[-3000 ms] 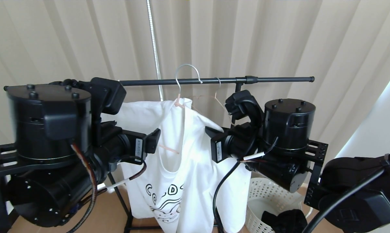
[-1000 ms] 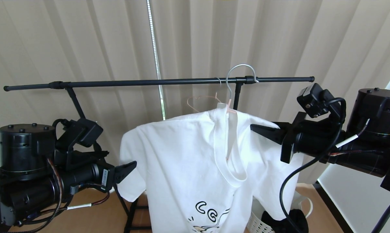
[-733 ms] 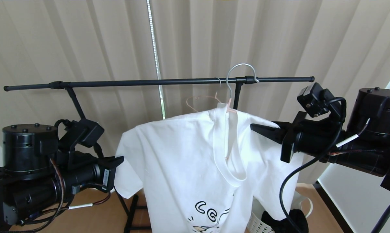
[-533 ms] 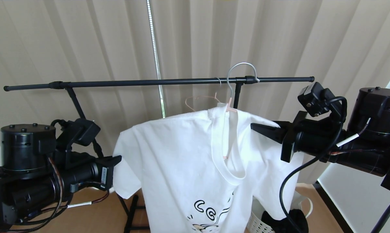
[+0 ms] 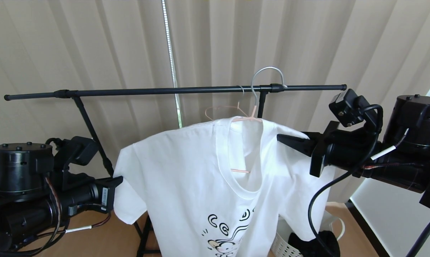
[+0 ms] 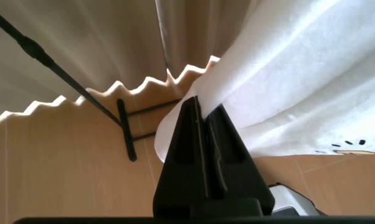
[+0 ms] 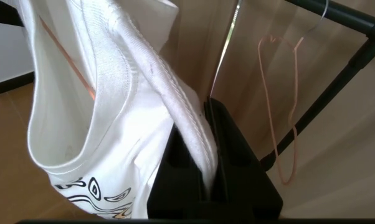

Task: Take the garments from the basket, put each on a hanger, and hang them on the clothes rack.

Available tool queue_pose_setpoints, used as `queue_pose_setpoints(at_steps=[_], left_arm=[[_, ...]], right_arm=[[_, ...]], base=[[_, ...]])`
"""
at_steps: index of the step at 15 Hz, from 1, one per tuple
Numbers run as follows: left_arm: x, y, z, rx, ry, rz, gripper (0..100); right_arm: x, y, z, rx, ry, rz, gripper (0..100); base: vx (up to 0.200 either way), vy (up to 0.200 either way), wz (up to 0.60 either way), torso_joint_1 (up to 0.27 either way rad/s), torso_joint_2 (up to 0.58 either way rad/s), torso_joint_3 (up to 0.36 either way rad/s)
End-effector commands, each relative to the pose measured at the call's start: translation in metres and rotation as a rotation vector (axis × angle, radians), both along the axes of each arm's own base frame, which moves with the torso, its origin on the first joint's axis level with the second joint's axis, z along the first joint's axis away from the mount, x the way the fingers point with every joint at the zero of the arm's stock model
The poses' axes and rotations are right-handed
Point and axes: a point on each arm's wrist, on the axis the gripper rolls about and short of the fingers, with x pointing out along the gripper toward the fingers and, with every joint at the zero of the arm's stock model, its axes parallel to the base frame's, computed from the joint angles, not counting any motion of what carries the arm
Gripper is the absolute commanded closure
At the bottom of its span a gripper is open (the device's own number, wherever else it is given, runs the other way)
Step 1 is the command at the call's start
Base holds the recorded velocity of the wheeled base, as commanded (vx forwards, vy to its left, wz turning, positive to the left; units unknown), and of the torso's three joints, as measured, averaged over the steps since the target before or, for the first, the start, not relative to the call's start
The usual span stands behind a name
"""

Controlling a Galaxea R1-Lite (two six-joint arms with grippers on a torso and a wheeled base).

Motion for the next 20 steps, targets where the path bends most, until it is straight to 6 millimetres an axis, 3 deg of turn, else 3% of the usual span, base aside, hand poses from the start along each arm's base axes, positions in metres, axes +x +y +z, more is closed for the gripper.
queue_pose_setpoints(at_steps=[1,16,17,20], left_arm=[[0.0,0.002,-0.002,-0.004,0.009,0.013,100],[-0.009,0.008,-0.014,0.006,0.058,0.032,100],[-0.009,0.008,-0.014,0.005,0.059,0.029,0],[-0.013,0.008,-0.014,0.004,0.029,0.02,0]], right_arm=[[0.001,0.0,0.0,0.0,0.001,-0.002,100],[0.004,-0.006,0.003,0.004,-0.009,-0.022,100],[0.004,-0.006,0.002,0.003,-0.008,-0.023,100],[0.005,-0.005,0.001,0.002,-0.005,-0.023,100]], base=[[0.0,0.0,0.0,0.0,0.0,0.0],[0.0,0.0,0.0,0.0,0.0,0.0],[0.0,0.0,0.0,0.0,0.0,0.0],[0.0,0.0,0.0,0.0,0.0,0.0]])
